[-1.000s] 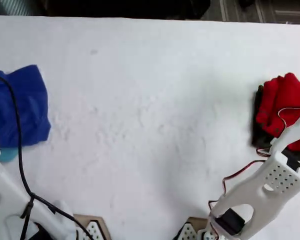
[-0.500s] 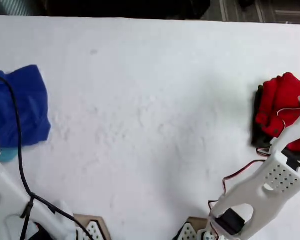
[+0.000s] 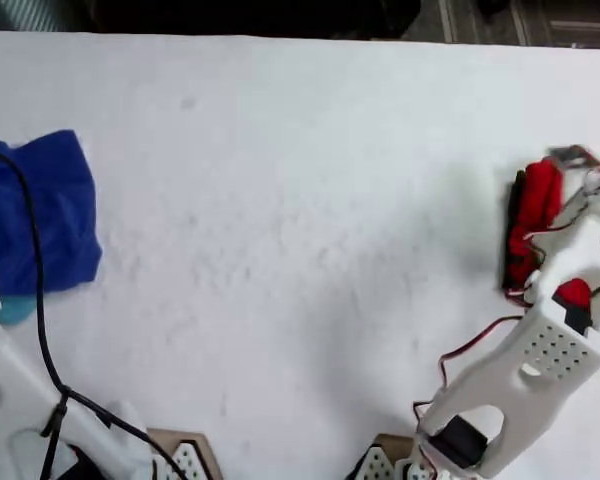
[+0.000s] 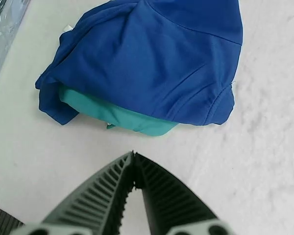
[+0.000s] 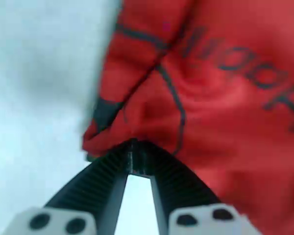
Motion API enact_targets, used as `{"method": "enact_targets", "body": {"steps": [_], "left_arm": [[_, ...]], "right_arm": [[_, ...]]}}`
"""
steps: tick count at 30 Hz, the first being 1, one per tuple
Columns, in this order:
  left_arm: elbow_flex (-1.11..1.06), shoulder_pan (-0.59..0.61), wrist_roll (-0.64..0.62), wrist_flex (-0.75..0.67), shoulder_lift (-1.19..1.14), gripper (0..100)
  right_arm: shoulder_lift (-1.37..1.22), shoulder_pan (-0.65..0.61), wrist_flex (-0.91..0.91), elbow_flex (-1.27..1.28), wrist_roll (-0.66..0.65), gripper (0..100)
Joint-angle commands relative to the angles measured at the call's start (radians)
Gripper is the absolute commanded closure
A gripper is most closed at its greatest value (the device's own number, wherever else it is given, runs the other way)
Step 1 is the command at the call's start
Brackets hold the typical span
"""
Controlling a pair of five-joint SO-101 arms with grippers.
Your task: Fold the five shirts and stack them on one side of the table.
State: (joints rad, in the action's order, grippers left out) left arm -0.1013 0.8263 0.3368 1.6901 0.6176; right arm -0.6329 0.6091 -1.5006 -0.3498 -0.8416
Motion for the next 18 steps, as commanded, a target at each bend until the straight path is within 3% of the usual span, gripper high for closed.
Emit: {"method": "enact_targets", "body": {"steps": [1, 6, 12, 18], "left_arm": [[0.037, -0.01, -0.002, 0.005, 0.022, 98], [0.031, -0.01, -0.002, 0.005, 0.022, 98], [0.029, -0.012, -0.002, 0.003, 0.021, 98], [0.029, -0.012, -0.002, 0.003, 0.021, 98]], "right_arm": [[0.041, -0.022, -0.061, 0.075, 0.003, 98.1], [0.101, -0.018, -0.094, 0.051, 0.002, 98.1], [0.193, -0.027, -0.076, -0.16, 0.005, 98.1], [0.127, -0.039, 0.185, -0.305, 0.008, 98.1]]}}
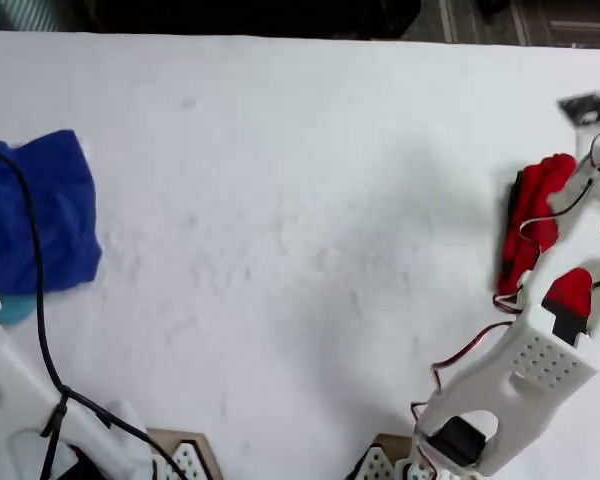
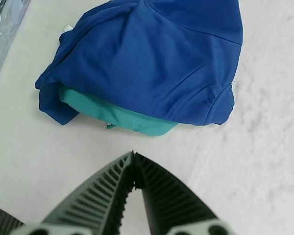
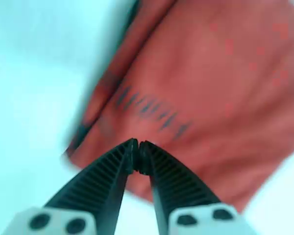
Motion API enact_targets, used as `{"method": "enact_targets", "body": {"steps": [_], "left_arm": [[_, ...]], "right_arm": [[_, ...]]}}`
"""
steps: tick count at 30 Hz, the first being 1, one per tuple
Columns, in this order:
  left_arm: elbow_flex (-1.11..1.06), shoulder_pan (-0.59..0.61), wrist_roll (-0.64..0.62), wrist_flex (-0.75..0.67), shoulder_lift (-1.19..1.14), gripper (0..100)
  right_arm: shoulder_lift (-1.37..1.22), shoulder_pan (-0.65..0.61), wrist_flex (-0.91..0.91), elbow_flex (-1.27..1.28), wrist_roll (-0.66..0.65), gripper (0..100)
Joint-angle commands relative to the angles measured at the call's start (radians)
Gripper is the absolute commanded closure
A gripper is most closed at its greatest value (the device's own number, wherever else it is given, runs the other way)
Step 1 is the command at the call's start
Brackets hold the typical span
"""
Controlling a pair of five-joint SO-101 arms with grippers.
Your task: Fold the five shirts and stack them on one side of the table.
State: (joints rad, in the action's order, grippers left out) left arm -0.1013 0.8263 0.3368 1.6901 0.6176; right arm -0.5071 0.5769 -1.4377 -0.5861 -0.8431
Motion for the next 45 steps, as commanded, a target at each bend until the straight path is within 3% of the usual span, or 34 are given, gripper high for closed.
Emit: {"method": "enact_targets", "body": {"steps": [1, 8, 17, 21, 26, 32, 36, 40, 45], "left_arm": [[0.029, -0.012, -0.002, 0.003, 0.021, 98], [0.028, -0.012, -0.002, 0.003, 0.021, 98], [0.029, -0.012, 0.0, 0.005, 0.021, 98], [0.032, -0.012, 0.0, 0.012, 0.021, 98], [0.037, -0.01, 0.003, 0.026, 0.021, 98], [0.037, -0.01, 0.003, 0.026, 0.021, 98], [0.037, -0.01, 0.003, 0.025, 0.021, 98], [0.037, -0.01, 0.003, 0.025, 0.021, 98], [0.037, -0.01, 0.003, 0.025, 0.022, 98]], "right_arm": [[-0.022, -0.008, 0.177, -0.069, 0.009, 98.1], [-0.214, -0.051, 0.455, -0.072, 0.009, 98.1], [-0.214, -0.139, 0.466, -0.072, 0.028, 98.1], [-0.142, -0.096, 0.456, -0.072, 0.106, 98.1], [-0.088, 0.01, 0.46, -0.072, 0.107, 98.1], [-0.131, 0.131, 0.595, -0.063, 0.074, 98.1], [-0.278, 0.14, 0.711, -0.072, -0.02, 98.1], [-0.378, 0.116, 0.878, -0.094, -0.018, 98.1], [-0.36, 0.101, 0.822, -0.192, -0.018, 98.1]]}}
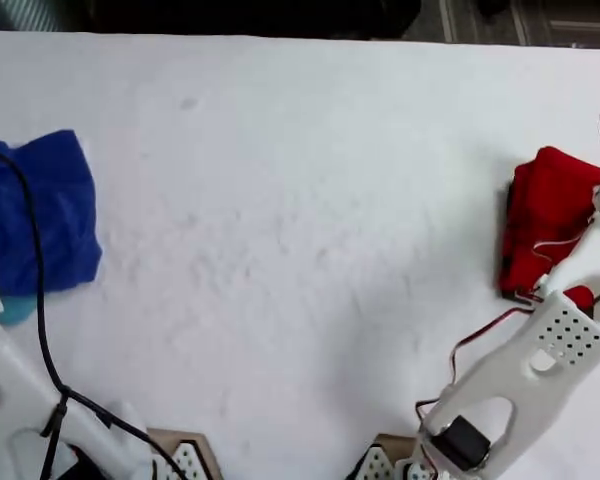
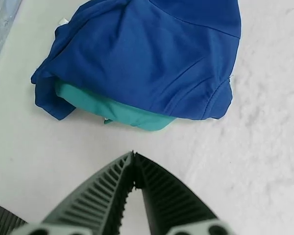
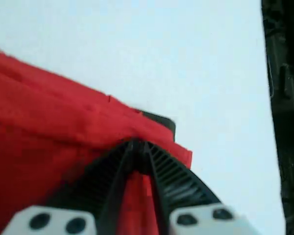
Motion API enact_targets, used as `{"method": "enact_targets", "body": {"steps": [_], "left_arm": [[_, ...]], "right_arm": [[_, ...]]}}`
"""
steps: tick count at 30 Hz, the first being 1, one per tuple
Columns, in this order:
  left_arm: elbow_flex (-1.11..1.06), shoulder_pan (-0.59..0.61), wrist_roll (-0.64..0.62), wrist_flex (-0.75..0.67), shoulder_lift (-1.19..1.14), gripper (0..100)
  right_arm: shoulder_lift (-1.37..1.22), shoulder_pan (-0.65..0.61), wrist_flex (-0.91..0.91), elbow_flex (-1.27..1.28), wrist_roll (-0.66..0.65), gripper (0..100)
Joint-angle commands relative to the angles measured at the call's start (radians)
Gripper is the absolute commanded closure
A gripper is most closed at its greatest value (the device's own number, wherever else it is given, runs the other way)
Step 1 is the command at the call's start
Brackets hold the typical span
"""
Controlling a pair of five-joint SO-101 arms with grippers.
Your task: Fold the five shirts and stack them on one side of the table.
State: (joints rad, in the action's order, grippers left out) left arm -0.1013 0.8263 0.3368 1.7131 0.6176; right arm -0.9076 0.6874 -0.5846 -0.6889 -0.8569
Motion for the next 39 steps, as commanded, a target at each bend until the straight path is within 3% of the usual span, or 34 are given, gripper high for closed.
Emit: {"method": "enact_targets", "body": {"steps": [1, 9, 18, 21, 25, 28, 32, 39], "left_arm": [[0.037, -0.01, 0.003, 0.002, 0.022, 98], [0.037, -0.01, 0.003, 0.002, 0.022, 98], [0.037, -0.01, 0.006, -0.008, 0.021, 98], [0.032, -0.01, 0.072, -0.009, 0.013, 97], [-0.048, -0.01, 0.342, -0.068, 0.01, 97], [-0.176, -0.012, 0.474, -0.129, 0.008, 96], [-0.33, -0.012, 0.638, -0.181, 0.008, 86], [-0.382, -0.12, 0.675, -0.229, -0.125, 81]], "right_arm": [[0.056, -0.007, -0.085, -0.109, -0.005, 98.1], [0.213, -0.018, -0.602, -0.23, -0.003, 98.1], [0.394, -0.148, -1.144, -0.261, -0.003, 98.1], [0.472, -0.153, -1.139, -0.192, 0.086, 98.1], [0.628, -0.185, -1.139, -0.005, 0.201, 98.1], [0.802, -0.237, -1.139, 0.229, 0.206, 98.1], [1.04, -0.348, -1.136, 0.537, 0.209, 98.1], [1.291, -0.427, -1.135, 0.829, 0.29, 98.1]]}}
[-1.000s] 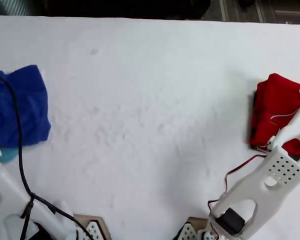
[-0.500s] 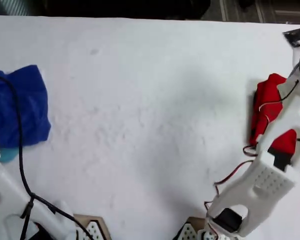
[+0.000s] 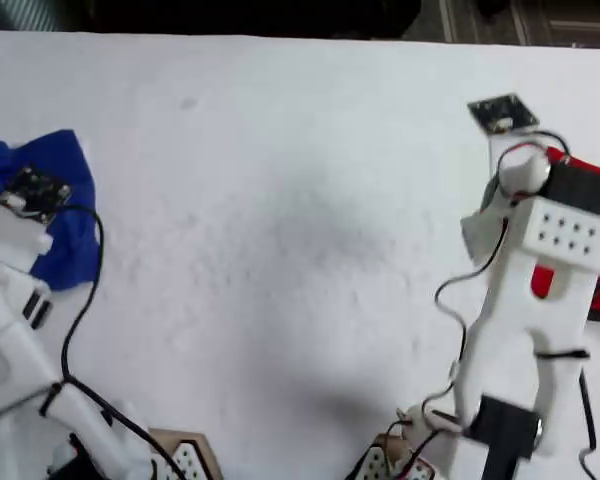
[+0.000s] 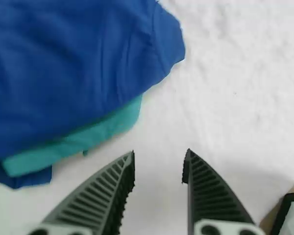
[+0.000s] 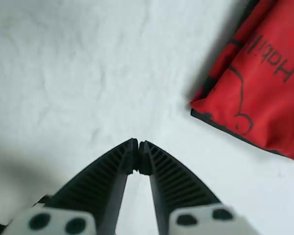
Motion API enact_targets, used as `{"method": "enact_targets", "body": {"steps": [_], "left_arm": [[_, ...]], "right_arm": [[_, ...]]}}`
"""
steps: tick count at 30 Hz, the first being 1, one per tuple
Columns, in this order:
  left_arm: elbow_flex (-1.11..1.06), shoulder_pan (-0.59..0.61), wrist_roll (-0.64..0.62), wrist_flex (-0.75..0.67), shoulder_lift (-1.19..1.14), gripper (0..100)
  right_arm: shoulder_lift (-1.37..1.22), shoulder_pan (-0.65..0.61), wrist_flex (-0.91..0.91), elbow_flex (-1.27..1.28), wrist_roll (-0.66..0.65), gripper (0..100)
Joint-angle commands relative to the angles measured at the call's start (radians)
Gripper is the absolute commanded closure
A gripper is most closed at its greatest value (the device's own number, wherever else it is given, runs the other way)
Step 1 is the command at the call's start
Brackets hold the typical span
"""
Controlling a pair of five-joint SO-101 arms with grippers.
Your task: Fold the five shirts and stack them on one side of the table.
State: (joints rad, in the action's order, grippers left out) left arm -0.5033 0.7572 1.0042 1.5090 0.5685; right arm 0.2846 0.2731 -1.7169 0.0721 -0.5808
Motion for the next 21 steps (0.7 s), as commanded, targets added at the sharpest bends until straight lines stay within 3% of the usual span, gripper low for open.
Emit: {"method": "enact_targets", "body": {"steps": [1, 10, 21], "left_arm": [[0.051, -0.071, 0.005, -0.018, -0.131, 81], [0.445, -0.143, -0.04, 0.048, -0.615, 81], [0.658, -0.216, -0.043, 0.041, -1.064, 82]], "right_arm": [[0.114, -0.013, -0.002, 0.092, 0.014, 98.1], [0.2, -0.016, -0.002, 0.219, 0.02, 98.1], [0.24, -0.027, -0.002, 0.232, 0.021, 98.1]]}}
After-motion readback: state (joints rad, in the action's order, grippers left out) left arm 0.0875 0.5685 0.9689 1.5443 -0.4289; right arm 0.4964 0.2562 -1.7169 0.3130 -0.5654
